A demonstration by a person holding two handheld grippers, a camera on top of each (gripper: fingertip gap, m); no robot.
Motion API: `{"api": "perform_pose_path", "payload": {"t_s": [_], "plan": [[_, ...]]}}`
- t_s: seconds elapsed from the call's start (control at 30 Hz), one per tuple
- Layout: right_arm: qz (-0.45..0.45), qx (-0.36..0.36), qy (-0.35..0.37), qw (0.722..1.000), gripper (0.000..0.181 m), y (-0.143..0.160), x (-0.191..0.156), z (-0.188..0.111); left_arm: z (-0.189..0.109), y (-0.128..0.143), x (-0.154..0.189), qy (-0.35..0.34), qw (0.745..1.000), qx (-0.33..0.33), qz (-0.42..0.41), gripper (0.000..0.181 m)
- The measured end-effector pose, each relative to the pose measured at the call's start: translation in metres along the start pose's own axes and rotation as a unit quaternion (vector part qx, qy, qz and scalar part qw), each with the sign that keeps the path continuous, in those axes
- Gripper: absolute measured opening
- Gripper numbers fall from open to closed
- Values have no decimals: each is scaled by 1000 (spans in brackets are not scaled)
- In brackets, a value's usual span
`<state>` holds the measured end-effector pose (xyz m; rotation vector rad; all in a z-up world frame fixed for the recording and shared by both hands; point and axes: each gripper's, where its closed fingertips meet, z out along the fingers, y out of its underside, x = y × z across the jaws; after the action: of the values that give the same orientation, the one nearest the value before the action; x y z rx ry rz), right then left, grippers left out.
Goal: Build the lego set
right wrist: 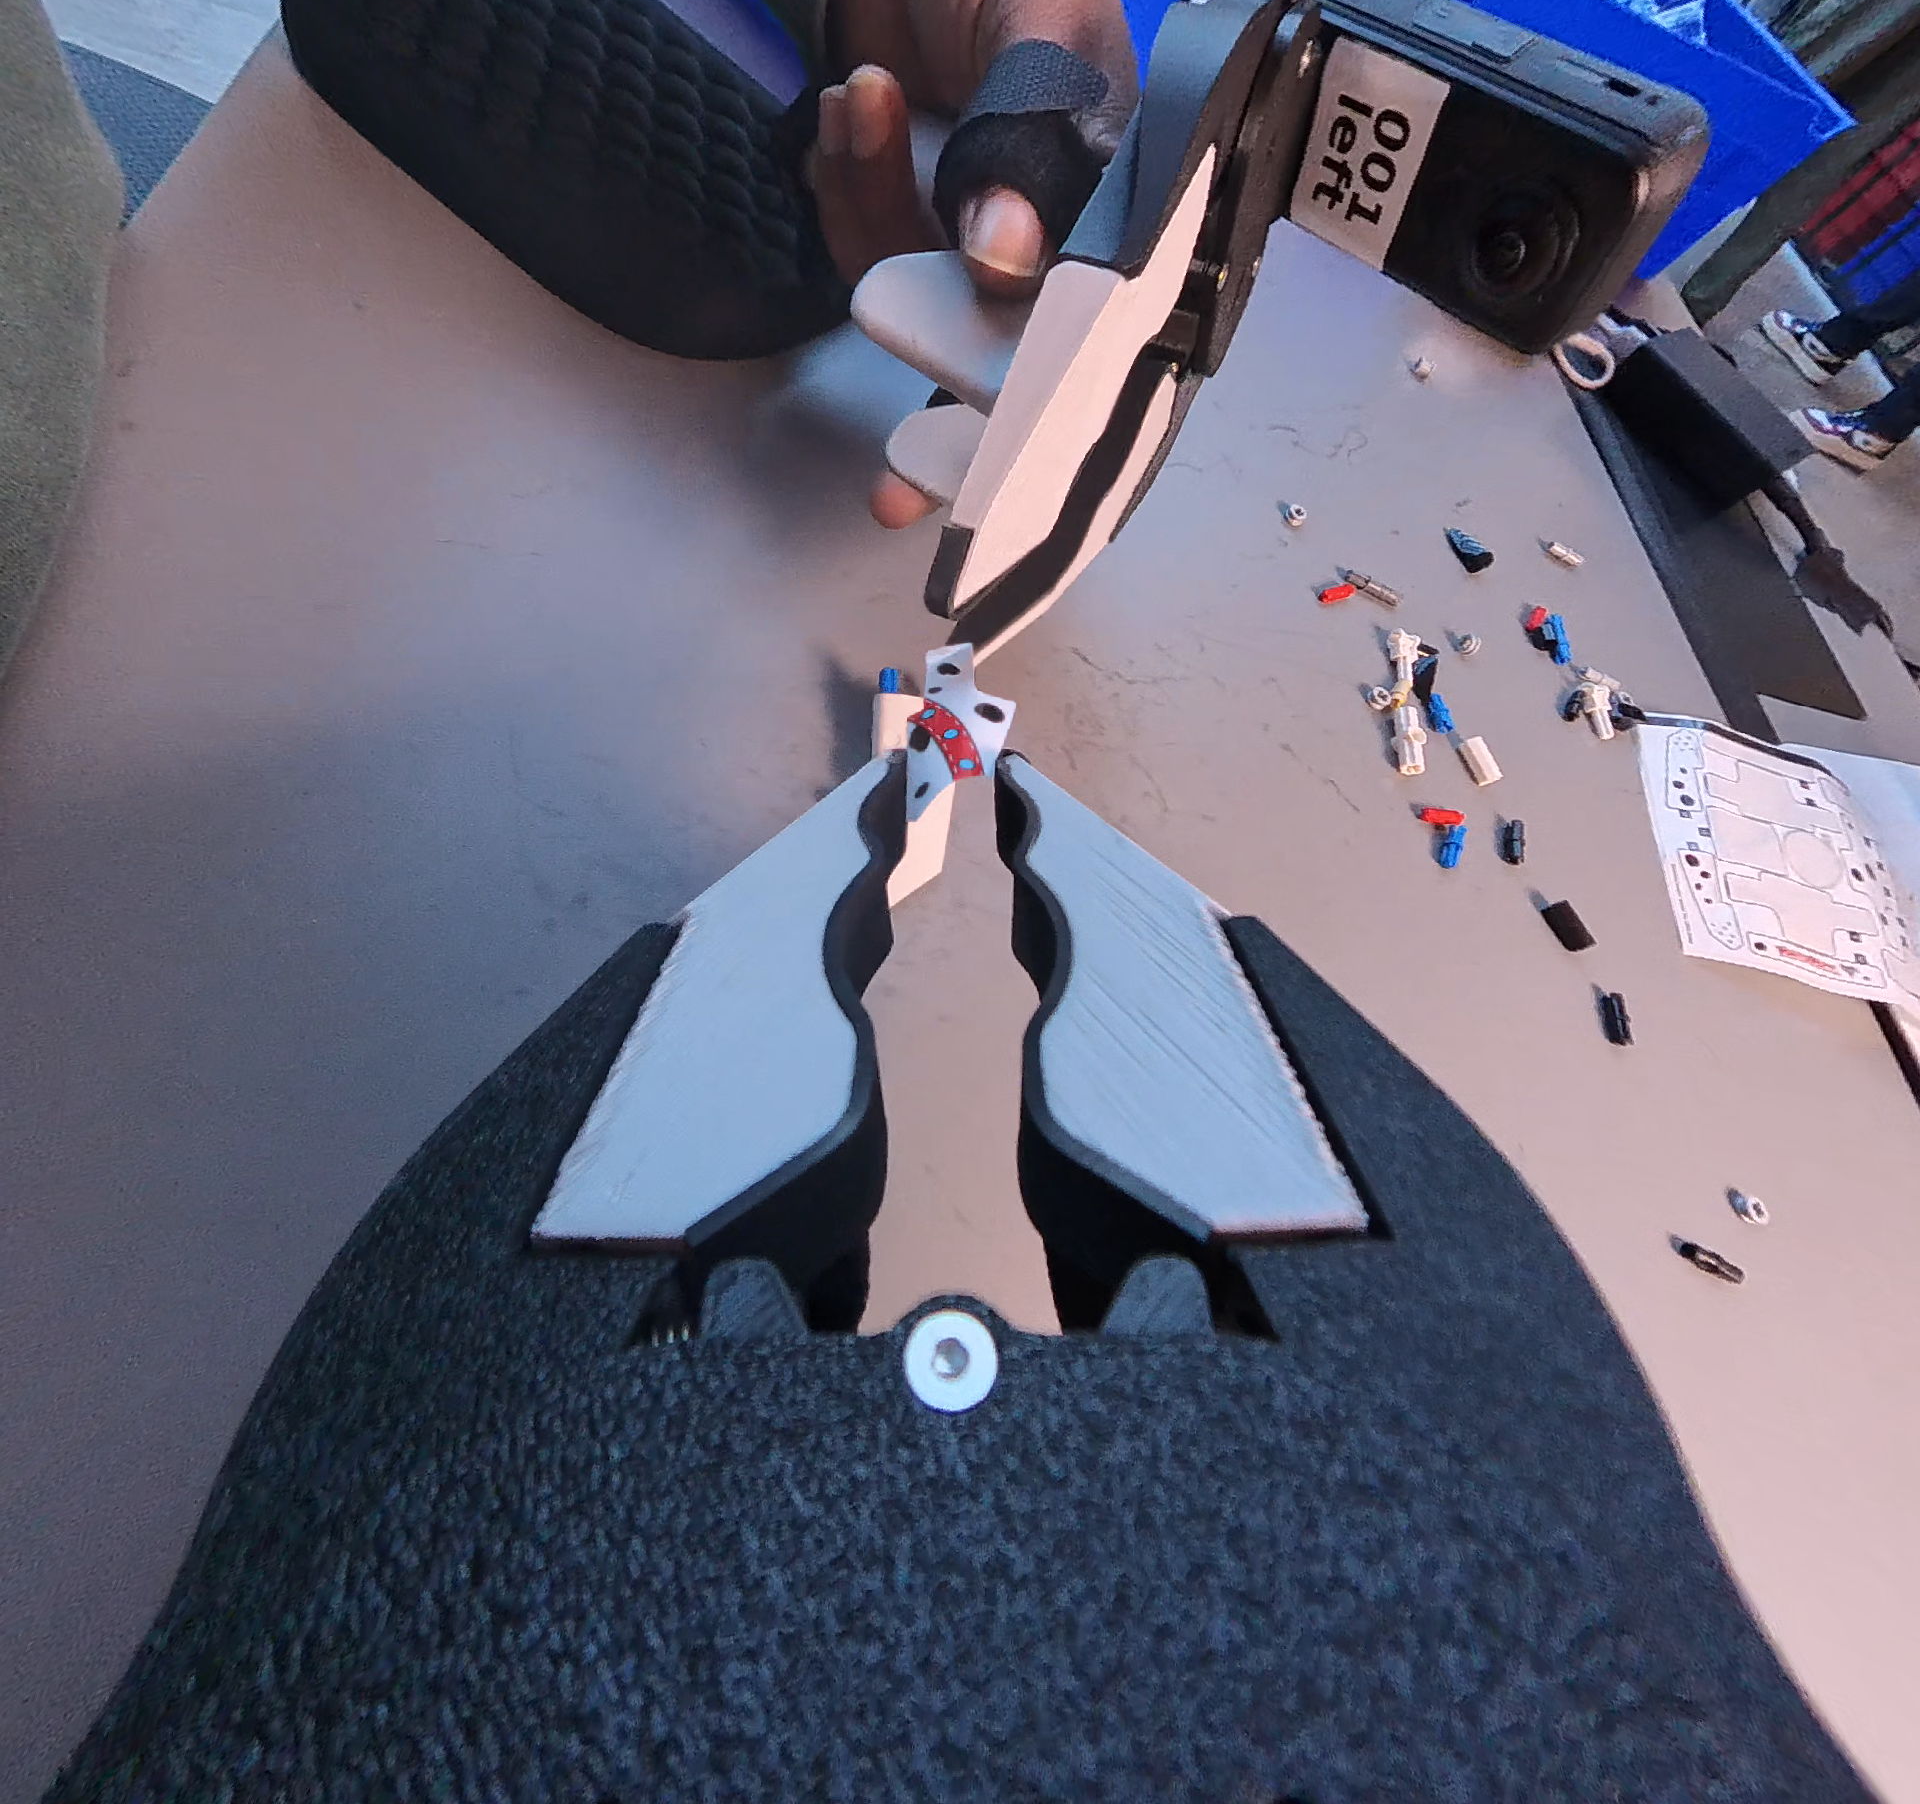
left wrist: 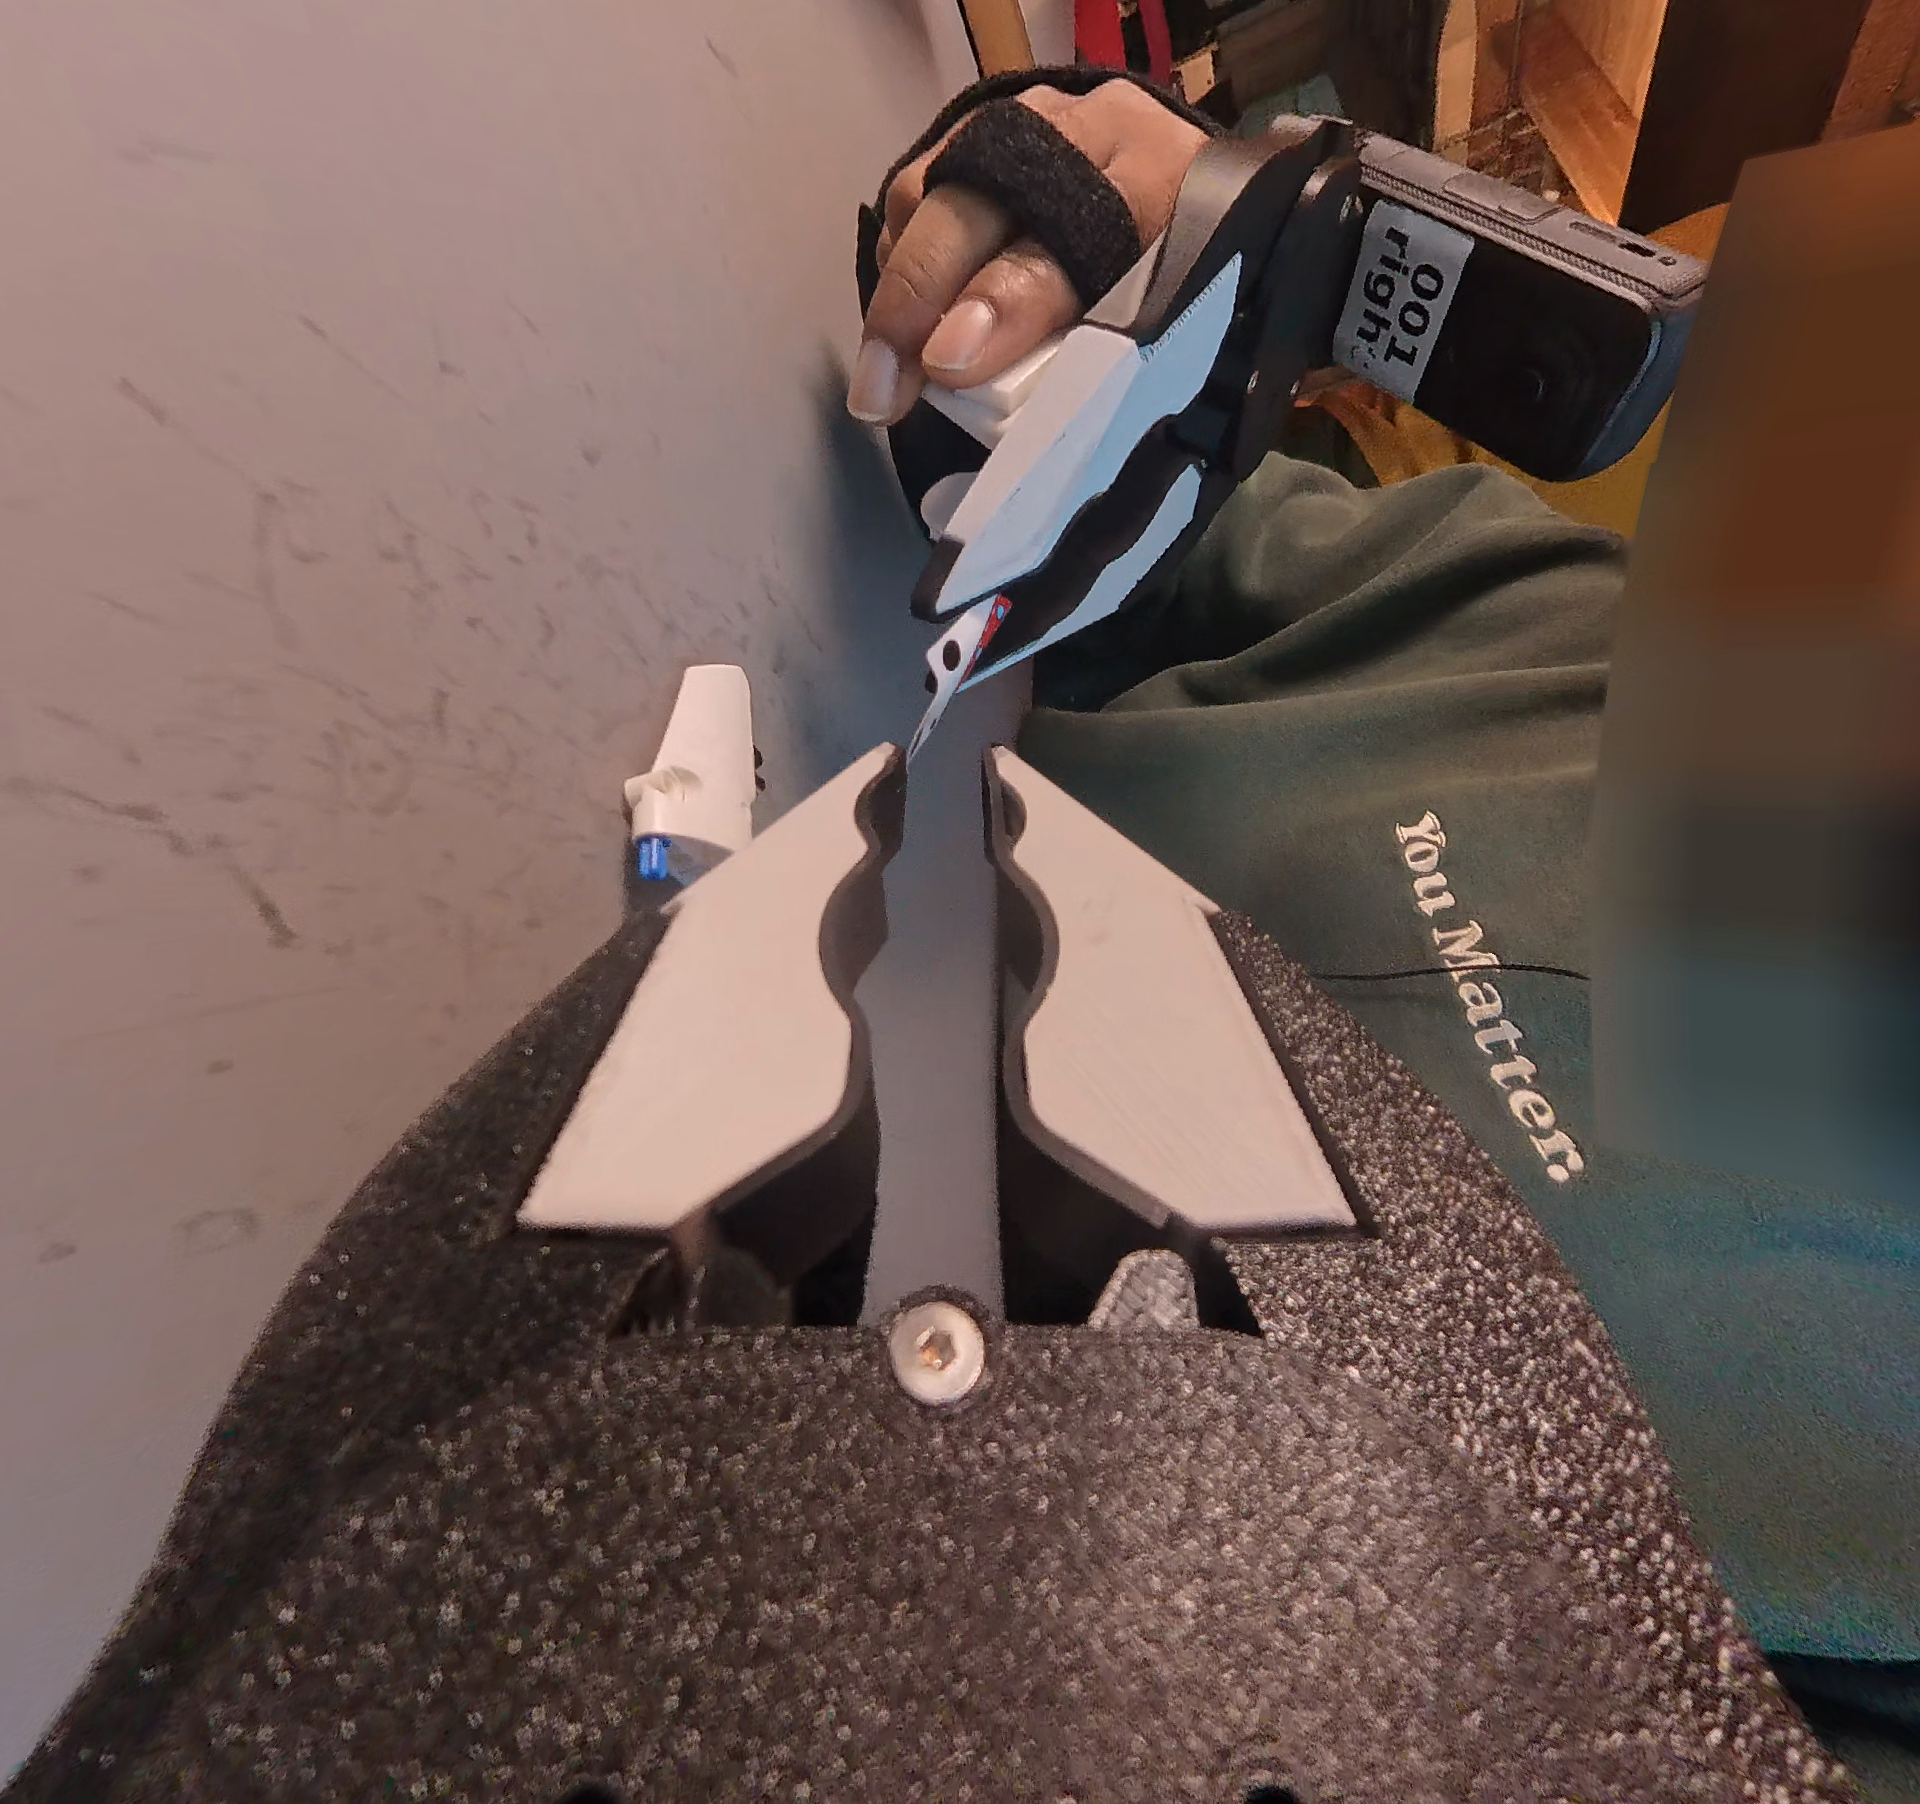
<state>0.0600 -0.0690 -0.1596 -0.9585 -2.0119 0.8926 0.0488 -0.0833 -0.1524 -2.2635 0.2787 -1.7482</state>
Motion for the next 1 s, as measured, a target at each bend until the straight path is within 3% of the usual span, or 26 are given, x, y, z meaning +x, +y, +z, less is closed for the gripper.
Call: {"api": "perform_pose_path", "payload": {"t_s": [0.17, 0.4, 1.0], "plan": [[4, 6, 7, 1000, 16, -1, 3, -2, -1, -5, -6, -23, 999, 31, 12, 17], [66, 34, -20, 997, 20, -4, 3, -5, -7, -9, -7, -75, 993, 59, 72, 0], [127, 63, -24, 990, 0, -7, 13, -12, -11, -8, -3, -86, 990, 72, 81, 0]]}}
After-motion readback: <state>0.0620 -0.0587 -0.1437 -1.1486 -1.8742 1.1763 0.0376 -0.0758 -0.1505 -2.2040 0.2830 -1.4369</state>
